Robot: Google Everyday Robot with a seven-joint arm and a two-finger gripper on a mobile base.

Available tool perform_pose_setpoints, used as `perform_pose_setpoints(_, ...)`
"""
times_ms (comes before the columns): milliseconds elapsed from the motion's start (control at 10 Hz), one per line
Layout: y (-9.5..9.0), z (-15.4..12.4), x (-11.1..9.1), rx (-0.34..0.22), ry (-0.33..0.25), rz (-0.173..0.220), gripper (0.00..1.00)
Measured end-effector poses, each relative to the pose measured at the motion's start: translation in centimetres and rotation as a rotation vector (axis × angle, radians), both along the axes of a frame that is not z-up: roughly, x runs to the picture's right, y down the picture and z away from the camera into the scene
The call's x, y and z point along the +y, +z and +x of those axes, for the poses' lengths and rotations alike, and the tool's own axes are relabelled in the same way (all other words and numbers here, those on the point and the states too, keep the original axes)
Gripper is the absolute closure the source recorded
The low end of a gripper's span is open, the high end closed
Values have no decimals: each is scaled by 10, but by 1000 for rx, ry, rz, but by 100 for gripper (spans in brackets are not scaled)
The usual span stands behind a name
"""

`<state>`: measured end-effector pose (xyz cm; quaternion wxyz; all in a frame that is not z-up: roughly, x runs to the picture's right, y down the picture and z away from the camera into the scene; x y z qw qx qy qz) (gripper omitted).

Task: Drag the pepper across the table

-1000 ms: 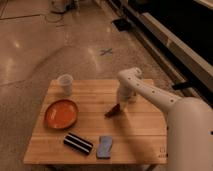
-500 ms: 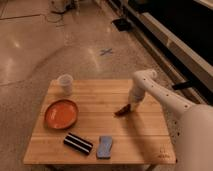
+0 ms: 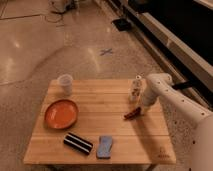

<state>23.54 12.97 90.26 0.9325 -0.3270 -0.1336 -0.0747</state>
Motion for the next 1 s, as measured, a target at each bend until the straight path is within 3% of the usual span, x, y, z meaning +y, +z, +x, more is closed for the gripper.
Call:
perform_pose_setpoints(400, -22, 22, 18, -9, 9, 10, 61)
perform_pose_setpoints(700, -38, 29, 25, -16, 4, 38, 31)
perform_pose_setpoints(800, -40, 30, 25, -17, 5, 53, 24)
perform_pose_setpoints(1000, -39, 27, 24, -20, 2, 53, 23)
